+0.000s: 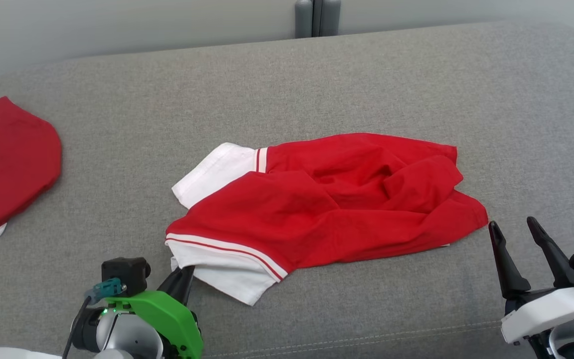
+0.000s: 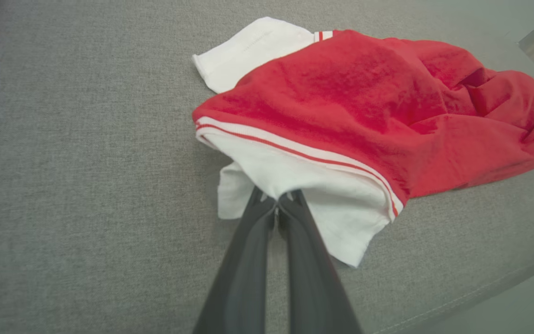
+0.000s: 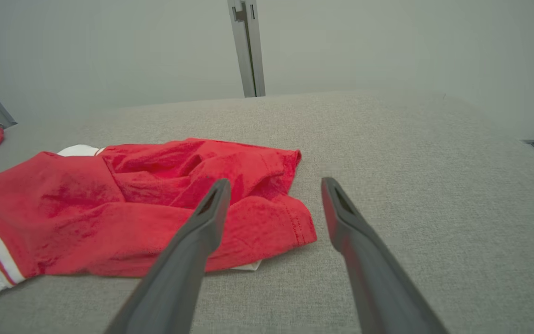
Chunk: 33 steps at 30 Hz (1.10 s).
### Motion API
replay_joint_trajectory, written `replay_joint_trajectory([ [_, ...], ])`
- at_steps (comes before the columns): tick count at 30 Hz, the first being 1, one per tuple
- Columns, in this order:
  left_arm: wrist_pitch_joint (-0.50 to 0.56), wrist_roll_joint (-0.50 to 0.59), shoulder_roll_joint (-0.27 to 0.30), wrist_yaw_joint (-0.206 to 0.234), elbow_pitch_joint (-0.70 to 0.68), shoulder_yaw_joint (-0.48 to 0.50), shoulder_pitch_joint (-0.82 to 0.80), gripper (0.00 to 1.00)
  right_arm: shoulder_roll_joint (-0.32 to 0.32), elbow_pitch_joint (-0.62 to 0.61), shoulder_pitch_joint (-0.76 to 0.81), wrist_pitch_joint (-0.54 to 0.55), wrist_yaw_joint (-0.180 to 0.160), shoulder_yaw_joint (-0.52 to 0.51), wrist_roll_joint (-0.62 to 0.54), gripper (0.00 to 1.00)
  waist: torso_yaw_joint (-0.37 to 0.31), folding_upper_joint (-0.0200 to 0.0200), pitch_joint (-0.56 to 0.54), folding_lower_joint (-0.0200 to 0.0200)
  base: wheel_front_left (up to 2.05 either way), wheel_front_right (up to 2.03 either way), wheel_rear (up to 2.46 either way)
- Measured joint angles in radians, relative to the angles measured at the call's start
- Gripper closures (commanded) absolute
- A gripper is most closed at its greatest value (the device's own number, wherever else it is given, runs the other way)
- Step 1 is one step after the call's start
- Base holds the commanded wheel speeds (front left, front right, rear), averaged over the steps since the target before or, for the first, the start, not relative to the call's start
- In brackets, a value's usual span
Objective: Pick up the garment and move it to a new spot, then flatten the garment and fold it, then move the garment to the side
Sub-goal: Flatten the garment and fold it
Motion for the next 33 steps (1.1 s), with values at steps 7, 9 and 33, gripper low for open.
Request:
replay_joint_trajectory([
  [7,-0.007,0.009,-0.005,-0.006,0.006,-0.017,-0.040,1.00,-0.063,0.208,-0.074,-0.014,0.000,0.021,0.059,0.00,0.012,0.0000,0.059,0.0000,0.00,0.00,0.00],
  [9,-0.009,0.010,-0.008,-0.009,0.008,-0.022,-0.053,1.00,-0.078,0.266,-0.108,-0.021,0.000,0.032,0.073,0.00,0.017,0.0000,0.077,0.0000,0.00,0.00,0.00],
  [33,-0.044,0.019,-0.013,-0.016,0.048,-0.040,-0.137,1.00,-0.190,0.555,-0.357,-0.126,0.001,0.260,0.239,1.00,0.052,0.0000,0.193,0.0002,0.00,0.00,0.00],
])
